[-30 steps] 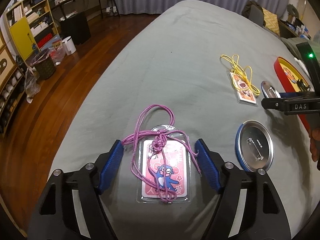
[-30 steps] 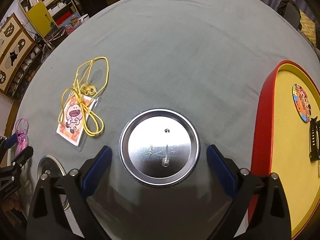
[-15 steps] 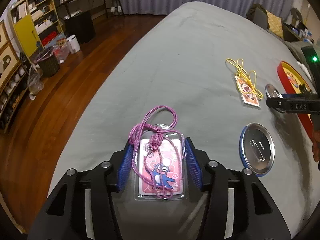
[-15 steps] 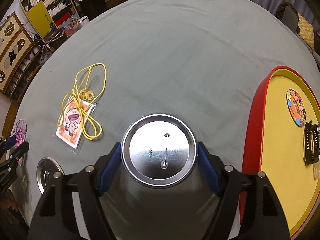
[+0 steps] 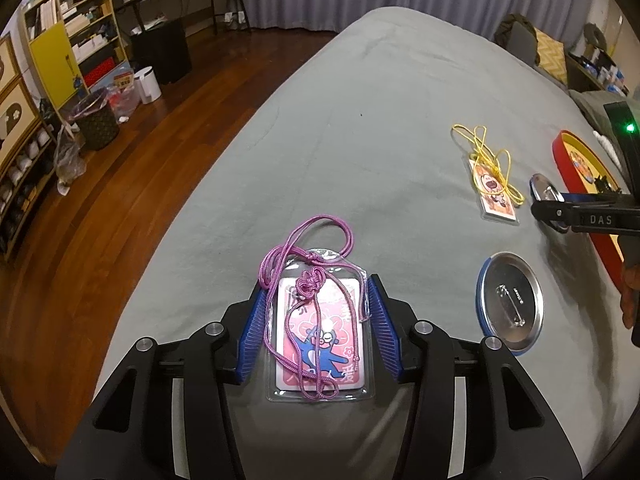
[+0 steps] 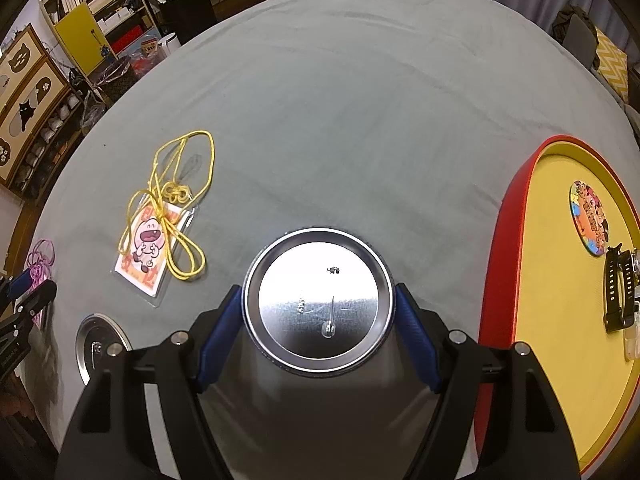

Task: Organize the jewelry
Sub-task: 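Carry the pink charm card and silver badge back in both tools over the red tray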

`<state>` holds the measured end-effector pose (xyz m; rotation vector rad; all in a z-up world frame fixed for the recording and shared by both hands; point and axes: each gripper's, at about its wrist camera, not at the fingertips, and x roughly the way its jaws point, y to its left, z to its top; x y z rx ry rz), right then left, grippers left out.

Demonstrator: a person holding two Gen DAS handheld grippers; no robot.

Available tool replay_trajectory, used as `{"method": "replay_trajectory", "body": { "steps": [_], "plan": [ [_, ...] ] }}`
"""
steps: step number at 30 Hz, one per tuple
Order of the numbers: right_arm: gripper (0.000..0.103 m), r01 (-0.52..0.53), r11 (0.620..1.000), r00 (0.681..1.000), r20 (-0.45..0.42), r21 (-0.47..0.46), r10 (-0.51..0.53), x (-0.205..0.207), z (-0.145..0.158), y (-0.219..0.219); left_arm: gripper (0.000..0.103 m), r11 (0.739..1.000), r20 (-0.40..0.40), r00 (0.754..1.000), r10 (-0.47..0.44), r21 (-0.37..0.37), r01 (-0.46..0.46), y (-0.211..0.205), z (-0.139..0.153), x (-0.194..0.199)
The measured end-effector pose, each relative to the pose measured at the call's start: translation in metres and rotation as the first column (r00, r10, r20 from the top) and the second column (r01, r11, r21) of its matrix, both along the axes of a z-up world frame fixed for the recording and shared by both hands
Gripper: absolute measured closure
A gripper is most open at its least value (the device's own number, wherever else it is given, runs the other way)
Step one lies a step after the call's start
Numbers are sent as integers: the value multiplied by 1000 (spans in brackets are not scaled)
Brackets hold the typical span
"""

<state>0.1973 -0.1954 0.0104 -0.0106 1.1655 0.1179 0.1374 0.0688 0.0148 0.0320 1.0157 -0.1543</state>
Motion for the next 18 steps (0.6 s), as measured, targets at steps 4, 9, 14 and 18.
{"method": "replay_trajectory", "body": {
  "steps": [4,9,14,18],
  "plan": [
    [33,3,1000,1000,5,-1,-3,-1,3,-3,56,1000,1,1000,0,0,0,1,0,0],
    [33,6,1000,1000,16,2,-6,-2,8,-4,56,1000,1,1000,2,3,-2,1,1,1],
    [33,4,1000,1000,30,9,-4,-3,15,-4,56,1000,4,1000,8,4,-8,2,8,0],
    [33,4,1000,999,43,17,-5,-4,22,-5,56,1000,13,1000,8,9,-9,1,16,-3]
  ]
}}
